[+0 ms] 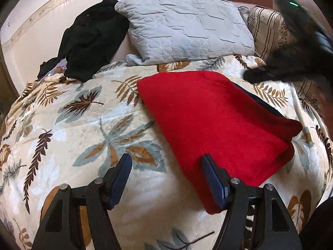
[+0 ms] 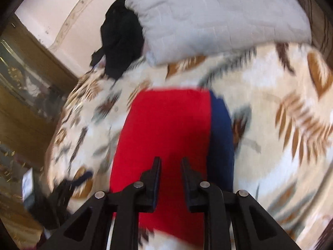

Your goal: Fold small clothes

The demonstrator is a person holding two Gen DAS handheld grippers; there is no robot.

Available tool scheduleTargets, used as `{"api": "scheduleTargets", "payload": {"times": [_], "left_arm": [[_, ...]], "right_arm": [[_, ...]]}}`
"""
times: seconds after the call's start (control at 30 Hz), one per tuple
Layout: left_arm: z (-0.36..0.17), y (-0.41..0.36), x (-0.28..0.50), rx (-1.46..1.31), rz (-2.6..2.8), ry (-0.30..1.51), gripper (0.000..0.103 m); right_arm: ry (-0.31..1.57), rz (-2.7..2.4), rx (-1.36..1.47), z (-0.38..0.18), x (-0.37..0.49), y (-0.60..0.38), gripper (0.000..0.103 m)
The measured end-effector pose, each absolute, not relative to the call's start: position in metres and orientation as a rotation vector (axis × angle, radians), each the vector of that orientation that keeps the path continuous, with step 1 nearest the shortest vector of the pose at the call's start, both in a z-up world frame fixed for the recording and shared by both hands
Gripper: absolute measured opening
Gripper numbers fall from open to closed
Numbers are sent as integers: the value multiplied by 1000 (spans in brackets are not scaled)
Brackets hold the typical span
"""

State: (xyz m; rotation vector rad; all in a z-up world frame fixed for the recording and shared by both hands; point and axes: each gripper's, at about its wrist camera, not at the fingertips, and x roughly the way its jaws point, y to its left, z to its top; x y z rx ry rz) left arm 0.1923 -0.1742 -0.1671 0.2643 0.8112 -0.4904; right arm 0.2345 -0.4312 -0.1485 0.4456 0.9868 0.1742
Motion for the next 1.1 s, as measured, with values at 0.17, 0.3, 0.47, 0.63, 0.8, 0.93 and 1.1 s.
{"api": "scheduleTargets", "payload": {"times": [0.17, 0.3, 0.47, 0.63, 0.8, 0.93, 1.1], "left_arm": [[-168, -173, 193, 276, -497, 807, 70], [-169, -173, 194, 282, -494, 802, 70], [-169, -172, 194, 286, -486, 802, 70], [-169, -169, 195, 272, -478, 819, 70], [-161, -152, 200, 196, -446, 841, 70], [-154, -147, 199, 171, -451, 828, 70], [-185, -165, 196, 294, -450, 918, 70]], "right_arm": [[1004, 35, 433, -167, 292, -432, 23], [1054, -16, 516, -204, 322, -444, 22], [1050, 15, 615, -211, 311, -454, 22], [1049, 55, 598, -187, 270, -448, 23], [1030, 117, 597, -174, 211, -440, 23], [1062, 91, 569, -190, 180, -441, 22], [1075, 87, 571, -211, 162, -445, 22]]}}
